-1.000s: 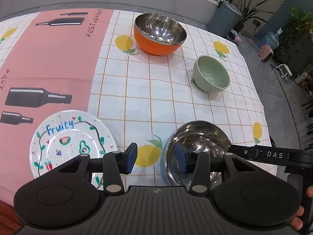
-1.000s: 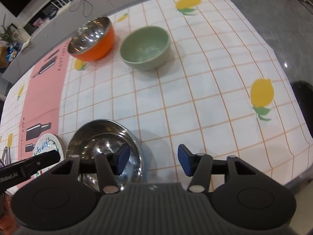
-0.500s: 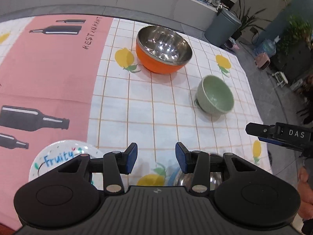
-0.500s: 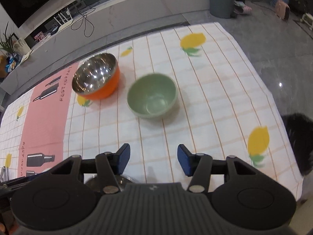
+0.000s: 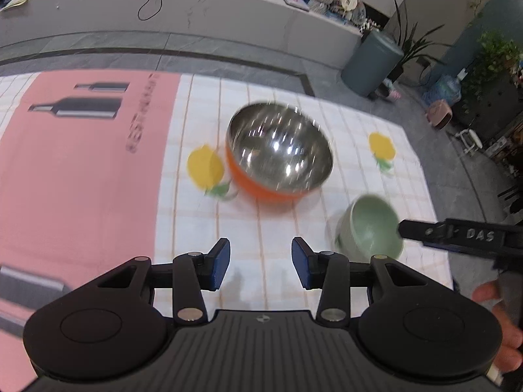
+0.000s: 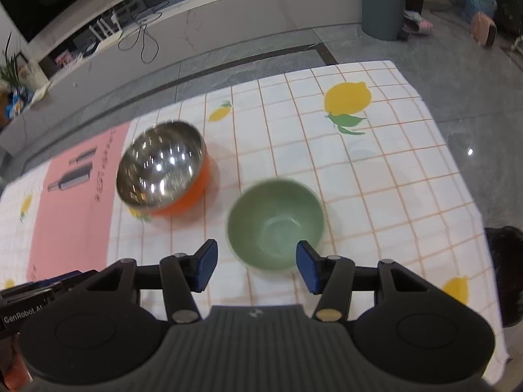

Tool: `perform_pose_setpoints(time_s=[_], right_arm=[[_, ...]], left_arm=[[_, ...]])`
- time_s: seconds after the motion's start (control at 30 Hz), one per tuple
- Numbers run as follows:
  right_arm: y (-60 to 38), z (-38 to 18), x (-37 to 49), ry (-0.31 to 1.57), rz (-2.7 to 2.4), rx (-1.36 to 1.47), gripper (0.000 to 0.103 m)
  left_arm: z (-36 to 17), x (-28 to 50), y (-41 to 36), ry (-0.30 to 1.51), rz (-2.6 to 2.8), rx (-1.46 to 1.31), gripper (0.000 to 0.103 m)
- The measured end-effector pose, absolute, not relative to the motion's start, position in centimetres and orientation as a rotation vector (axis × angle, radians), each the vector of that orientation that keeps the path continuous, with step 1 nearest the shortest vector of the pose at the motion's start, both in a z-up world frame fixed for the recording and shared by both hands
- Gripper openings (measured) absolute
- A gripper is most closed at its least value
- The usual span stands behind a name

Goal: Organize plates and bowls
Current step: 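Move both grippers to the orange bowl's rim and close on it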

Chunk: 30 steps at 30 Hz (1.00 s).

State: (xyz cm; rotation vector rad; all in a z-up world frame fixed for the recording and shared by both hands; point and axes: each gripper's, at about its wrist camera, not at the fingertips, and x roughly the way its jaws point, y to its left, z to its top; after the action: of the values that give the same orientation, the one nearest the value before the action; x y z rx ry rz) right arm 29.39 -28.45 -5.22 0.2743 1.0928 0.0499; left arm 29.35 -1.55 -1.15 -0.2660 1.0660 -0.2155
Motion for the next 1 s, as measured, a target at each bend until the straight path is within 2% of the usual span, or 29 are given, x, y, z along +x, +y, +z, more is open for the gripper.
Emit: perform_pose_setpoints(time_s=[0.13,0.4,0.43,0.5,0.67,0.73,0.77,0.87,1.0], right_arm=[[-27.9,-5.4,31.9,1.089,0.064,0.323,0.053],[-24.3,-6.3,36.0,1.056,0.105,0.235,0.038],[-24.0,-6.7,36.4,1.064,0.103,0.231,0.034],[-23.4,-7.3,37.3,1.081,0.101,0.221,0.033],[-22.2,-8.6,39.0,1.121,0.094,0.204,0.024],[-22.1,-9.1,39.7,1.143,0.095,0.234,0.021],[-21.9,-9.3,40.0,1.155,0.089,0.245,0.016],[-21.6,-10.0,40.7,1.177,0.078,0.260,0.011],[-21.4,-10.6,41.2,1.188,0.067,0.265,0.010]], left_arm=[[-1.2,32.2,-1.8,1.052,-0.186,-0.265,0.048],[-4.0,36.0,-0.5,1.046,-0.121,-0.310,0.048],[-4.3,36.5,-0.4,1.053,-0.115,-0.310,0.041],[-4.7,37.2,-0.5,1.068,-0.113,-0.293,0.035],[-5.3,38.8,-1.1,1.094,-0.125,-0.282,0.035],[-5.7,39.3,-1.4,1.116,-0.117,-0.267,0.028],[-6.0,39.5,-1.4,1.124,-0.114,-0.265,0.025],[-6.6,40.0,-1.2,1.137,-0.113,-0.292,0.023],[-7.0,40.4,-1.2,1.136,-0.104,-0.308,0.017]])
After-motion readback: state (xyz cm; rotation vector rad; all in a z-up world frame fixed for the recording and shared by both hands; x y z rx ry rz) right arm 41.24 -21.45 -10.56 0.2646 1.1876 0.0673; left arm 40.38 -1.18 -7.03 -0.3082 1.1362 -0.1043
